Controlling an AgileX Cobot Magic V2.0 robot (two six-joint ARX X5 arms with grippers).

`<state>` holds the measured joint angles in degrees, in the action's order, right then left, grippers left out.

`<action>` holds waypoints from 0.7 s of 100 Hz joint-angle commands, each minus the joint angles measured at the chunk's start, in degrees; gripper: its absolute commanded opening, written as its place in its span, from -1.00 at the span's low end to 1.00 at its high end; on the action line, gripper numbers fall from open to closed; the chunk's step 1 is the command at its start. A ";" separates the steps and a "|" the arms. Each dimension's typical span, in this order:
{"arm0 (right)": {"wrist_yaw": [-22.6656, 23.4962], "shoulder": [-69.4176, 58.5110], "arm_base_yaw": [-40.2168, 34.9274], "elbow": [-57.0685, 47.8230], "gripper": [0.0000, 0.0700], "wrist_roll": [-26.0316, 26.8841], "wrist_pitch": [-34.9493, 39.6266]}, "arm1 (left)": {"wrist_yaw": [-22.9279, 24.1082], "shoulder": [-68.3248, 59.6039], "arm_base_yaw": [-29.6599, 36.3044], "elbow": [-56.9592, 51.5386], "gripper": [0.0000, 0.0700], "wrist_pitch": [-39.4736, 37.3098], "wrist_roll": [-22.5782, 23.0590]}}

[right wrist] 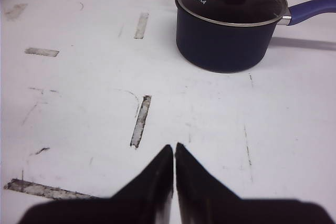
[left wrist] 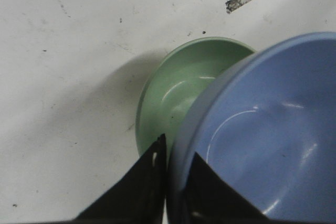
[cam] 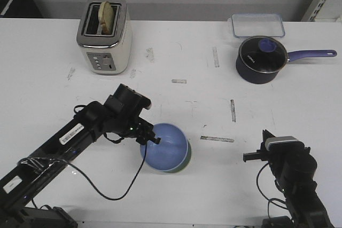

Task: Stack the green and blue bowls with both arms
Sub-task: 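Carry the blue bowl with the left gripper onto the green bowl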

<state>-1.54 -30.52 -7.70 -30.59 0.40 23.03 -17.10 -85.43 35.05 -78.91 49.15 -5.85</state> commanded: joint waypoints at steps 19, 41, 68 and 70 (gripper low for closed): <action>0.07 -0.33 -0.09 -0.35 -1.00 -0.17 -0.70 | -0.33 -6.64 2.25 -1.25 -1.00 -1.66 0.57; 0.07 -0.33 -0.09 -0.35 -1.00 -0.17 -0.68 | -0.33 -8.66 2.80 -1.25 -0.99 -3.43 0.61; 0.07 -0.31 -0.09 -0.35 -1.00 -0.20 -0.70 | -0.33 -8.87 2.84 -1.25 -0.35 -3.32 0.57; 0.07 -0.31 -0.09 -0.35 -1.00 -0.17 -0.70 | -0.33 -8.87 2.84 -1.25 -0.24 -3.30 0.44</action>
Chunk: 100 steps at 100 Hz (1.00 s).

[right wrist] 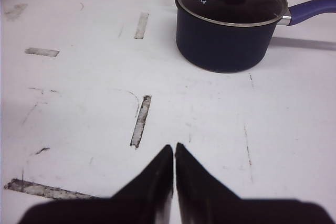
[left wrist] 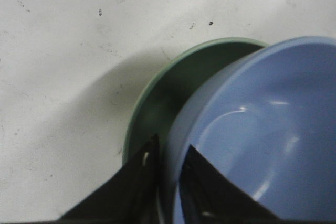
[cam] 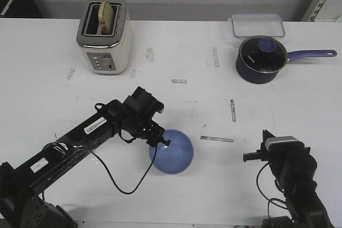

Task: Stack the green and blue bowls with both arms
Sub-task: 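Carry the blue bowl with the left gripper onto the green bowl, then open the left gripper and lift it away from the stacked bowls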

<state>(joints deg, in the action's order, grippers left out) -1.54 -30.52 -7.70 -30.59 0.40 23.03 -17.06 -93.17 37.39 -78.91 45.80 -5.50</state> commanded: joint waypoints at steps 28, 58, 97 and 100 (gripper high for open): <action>0.07 -0.31 -0.09 -0.35 -1.00 -0.20 -0.70 | -0.37 -1.03 0.44 -2.93 1.00 1.07 -1.55; 0.07 -0.31 -0.09 -0.35 -1.00 -0.20 -0.70 | 5.22 -0.83 -0.63 -15.87 0.16 8.70 -0.76; 0.02 -0.28 -0.09 -0.35 -1.00 -0.20 -0.70 | 14.56 0.98 -6.93 -21.07 -1.00 20.06 6.12; 0.02 -0.28 -0.09 -0.35 -1.00 -0.17 -0.70 | 14.56 1.88 -7.91 -19.63 -1.00 19.37 6.12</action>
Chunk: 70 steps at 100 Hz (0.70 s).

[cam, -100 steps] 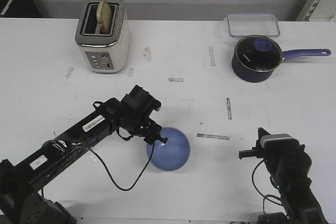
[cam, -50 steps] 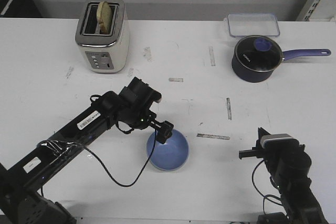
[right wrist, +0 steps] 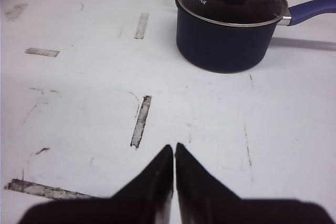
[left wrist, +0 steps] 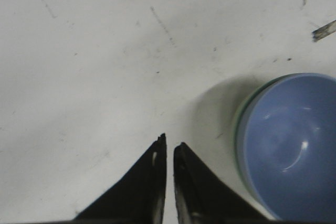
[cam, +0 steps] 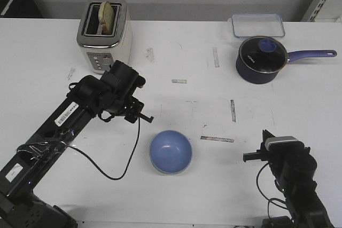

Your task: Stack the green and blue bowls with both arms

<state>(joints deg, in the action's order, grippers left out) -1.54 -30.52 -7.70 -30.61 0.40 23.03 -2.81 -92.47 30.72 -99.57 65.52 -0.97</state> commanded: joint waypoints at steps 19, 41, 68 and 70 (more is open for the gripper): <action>0.00 -0.28 -0.09 -0.33 -1.00 -0.17 -0.72 | 0.28 11.82 -7.91 16.79 -1.00 -11.39 1.57; -0.61 -0.24 -0.04 -0.33 -1.00 0.79 -0.72 | 0.28 30.64 -17.11 38.73 -1.00 -28.48 -0.81; -3.19 4.00 1.36 -0.26 -1.00 3.21 1.27 | 0.28 52.72 -27.63 58.27 -1.00 -44.41 -1.49; -3.19 4.59 1.44 -0.17 -1.00 3.21 1.38 | 0.28 54.31 -28.35 59.54 -1.00 -45.22 -1.49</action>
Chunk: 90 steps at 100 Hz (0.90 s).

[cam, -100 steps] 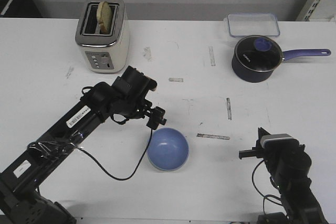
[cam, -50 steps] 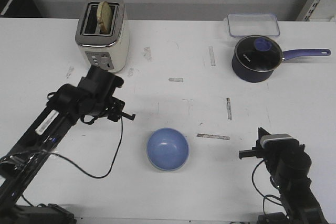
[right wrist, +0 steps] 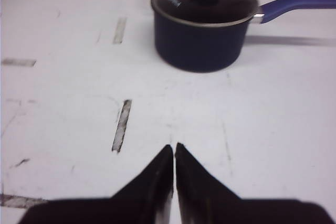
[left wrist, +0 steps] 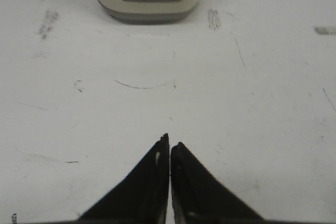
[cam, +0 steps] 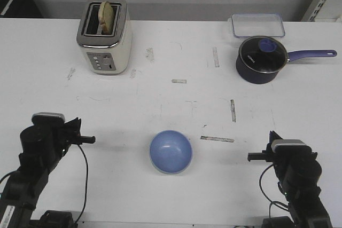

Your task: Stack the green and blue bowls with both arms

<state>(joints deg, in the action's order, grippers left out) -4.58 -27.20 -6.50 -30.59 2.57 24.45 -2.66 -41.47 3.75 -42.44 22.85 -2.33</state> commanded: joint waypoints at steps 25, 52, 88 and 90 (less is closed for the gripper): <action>0.15 9.20 0.63 4.04 -1.00 0.39 -1.36 | 0.13 12.87 -5.79 10.56 -1.00 -6.45 -0.09; 0.00 10.75 0.63 4.50 -1.00 -0.02 -4.74 | 0.13 15.58 -5.99 10.78 -0.99 -6.27 -0.09; 0.02 10.75 0.63 4.48 -1.00 0.04 -4.96 | 0.13 20.37 -5.99 10.78 -0.99 -6.27 -0.09; 0.02 10.75 0.63 4.48 -1.00 0.04 -4.96 | 0.13 20.65 -5.99 10.78 -0.99 -6.27 -0.09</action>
<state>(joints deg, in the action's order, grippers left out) -4.56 -16.51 -5.91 -25.65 2.79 20.25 -2.68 -21.39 -2.13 -31.20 17.21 -2.31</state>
